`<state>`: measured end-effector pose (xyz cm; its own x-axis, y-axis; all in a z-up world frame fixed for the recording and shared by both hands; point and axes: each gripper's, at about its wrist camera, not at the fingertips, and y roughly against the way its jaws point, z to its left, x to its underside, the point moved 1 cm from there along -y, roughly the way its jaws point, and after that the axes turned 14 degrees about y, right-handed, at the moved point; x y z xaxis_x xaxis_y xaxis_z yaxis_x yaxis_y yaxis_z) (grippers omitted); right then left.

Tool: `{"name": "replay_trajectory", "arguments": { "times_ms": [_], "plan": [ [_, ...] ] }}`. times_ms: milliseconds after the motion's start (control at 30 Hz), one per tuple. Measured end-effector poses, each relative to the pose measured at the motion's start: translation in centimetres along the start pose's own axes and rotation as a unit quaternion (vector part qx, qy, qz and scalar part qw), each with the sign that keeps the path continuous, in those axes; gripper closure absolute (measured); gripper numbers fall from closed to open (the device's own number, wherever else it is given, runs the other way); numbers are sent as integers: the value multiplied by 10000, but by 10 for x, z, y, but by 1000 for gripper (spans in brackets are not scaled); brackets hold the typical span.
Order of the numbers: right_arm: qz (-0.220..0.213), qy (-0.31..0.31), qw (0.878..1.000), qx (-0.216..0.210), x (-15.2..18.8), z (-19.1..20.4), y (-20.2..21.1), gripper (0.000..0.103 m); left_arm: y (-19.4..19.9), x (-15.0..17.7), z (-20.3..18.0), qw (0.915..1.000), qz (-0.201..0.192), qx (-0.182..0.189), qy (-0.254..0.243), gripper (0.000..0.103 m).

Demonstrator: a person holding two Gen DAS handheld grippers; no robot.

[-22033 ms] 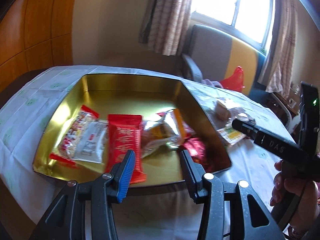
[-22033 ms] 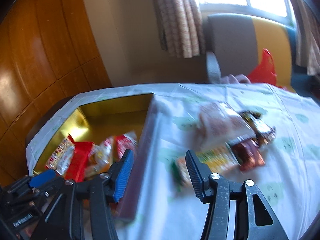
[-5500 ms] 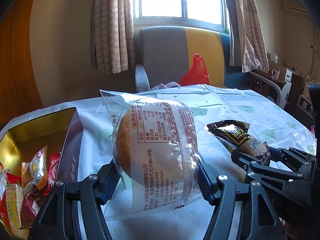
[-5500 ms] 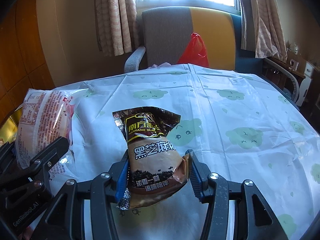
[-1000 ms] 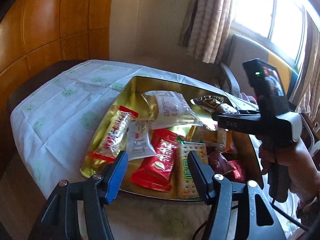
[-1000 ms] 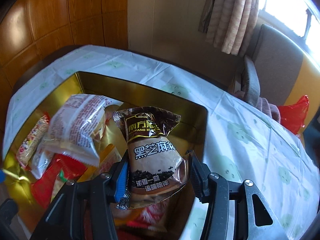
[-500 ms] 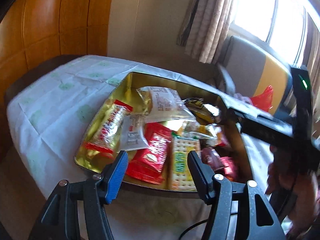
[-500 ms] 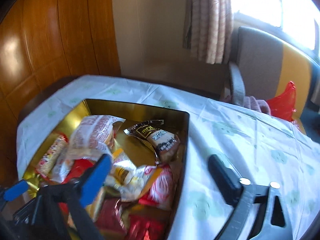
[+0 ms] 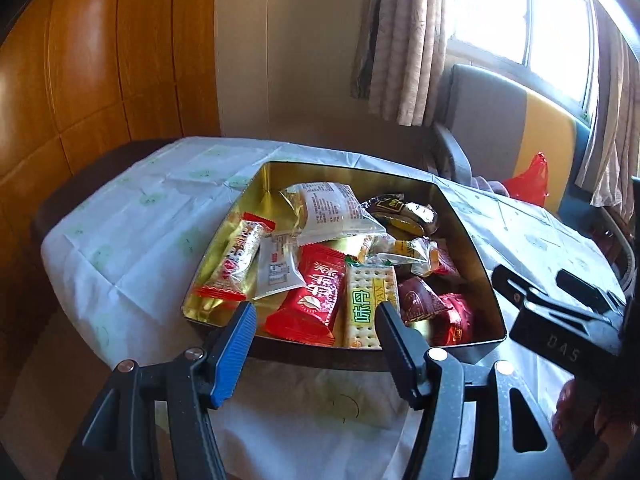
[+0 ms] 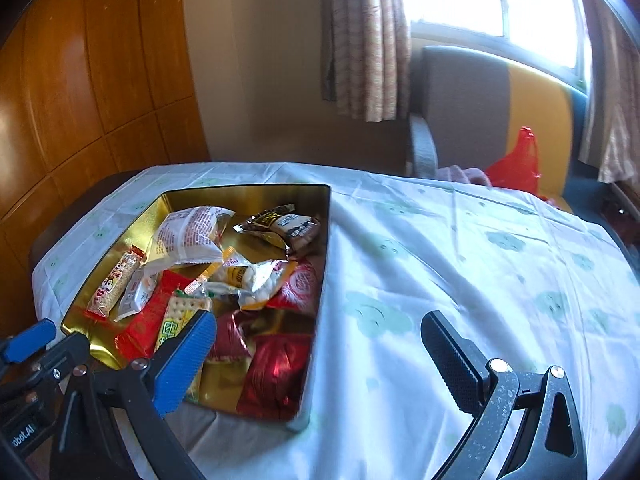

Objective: Organize snacks

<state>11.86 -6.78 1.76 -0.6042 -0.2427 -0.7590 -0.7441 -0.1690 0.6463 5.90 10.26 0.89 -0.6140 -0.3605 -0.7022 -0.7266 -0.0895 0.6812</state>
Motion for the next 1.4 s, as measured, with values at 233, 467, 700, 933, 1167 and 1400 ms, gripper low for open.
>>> {"name": "replay_trajectory", "arguments": {
  "times_ms": [233,467,700,933,1167,1400],
  "plan": [
    [-205,137,9977,635,13,13,31,0,14,6,6,9998,1,-185,36,40],
    [-612,367,9940,829,16,29,53,0,21,17,6,9981,-110,-573,-187,40],
    [-499,-54,9974,527,24,23,54,0,25,20,4,9983,-144,-520,-231,40],
    [-398,-188,9981,433,29,22,53,0,30,19,2,9987,-160,-436,-215,40],
    [-451,-62,9981,417,28,28,56,0,33,19,1,9988,-214,-364,-251,40],
    [-434,-79,9984,359,29,29,56,0,35,18,2,9981,-299,-467,-271,40]
  ]
}}
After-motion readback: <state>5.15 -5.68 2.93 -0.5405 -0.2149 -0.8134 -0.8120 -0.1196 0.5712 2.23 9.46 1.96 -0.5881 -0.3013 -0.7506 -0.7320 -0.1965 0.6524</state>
